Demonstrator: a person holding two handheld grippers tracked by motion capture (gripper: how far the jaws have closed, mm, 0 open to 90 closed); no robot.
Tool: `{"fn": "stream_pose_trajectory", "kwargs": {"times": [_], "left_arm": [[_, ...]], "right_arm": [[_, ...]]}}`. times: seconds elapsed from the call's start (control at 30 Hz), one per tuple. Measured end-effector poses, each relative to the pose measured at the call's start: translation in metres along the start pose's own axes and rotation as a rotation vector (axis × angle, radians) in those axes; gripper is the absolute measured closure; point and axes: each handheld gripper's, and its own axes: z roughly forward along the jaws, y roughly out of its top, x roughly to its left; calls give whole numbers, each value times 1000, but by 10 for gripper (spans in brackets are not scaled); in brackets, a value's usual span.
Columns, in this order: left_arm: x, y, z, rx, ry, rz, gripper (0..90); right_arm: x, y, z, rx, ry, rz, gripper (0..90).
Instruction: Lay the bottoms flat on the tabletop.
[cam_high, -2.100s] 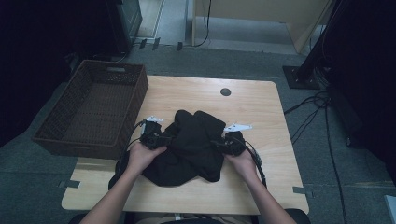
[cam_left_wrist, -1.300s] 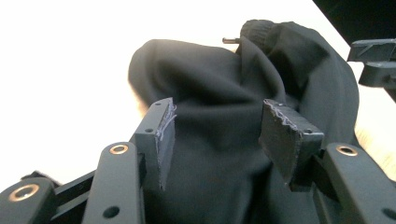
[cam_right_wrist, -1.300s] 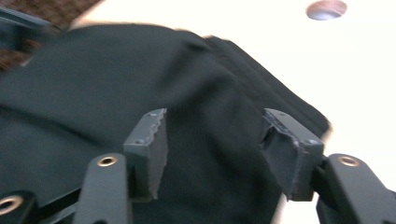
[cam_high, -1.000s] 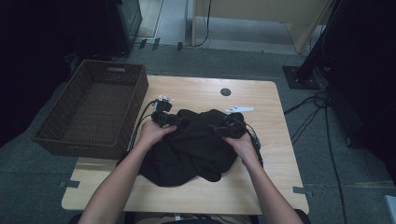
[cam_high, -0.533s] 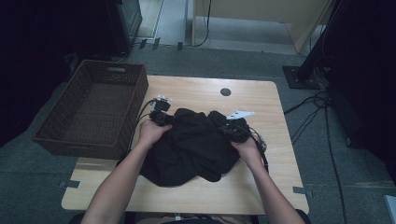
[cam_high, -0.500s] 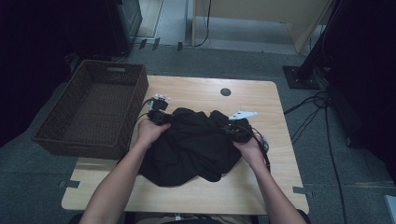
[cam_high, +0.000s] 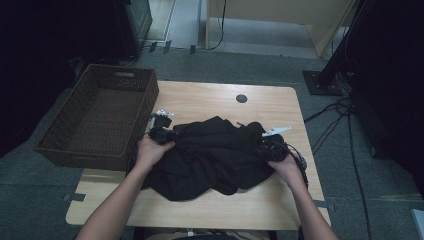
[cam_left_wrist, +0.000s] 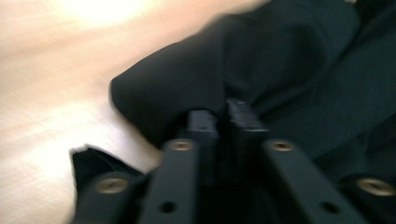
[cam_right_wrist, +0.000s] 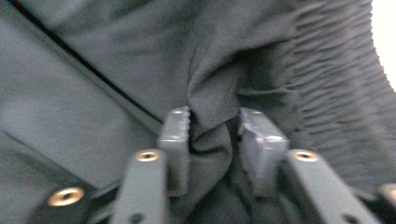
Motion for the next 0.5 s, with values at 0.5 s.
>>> {"fn": "stream_pose_trajectory", "kwargs": {"times": [0.5], "left_arm": [[-19, 68, 23, -48, -83, 53, 422]], "right_arm": [[5, 44, 2, -230, -26, 157, 333]]}}
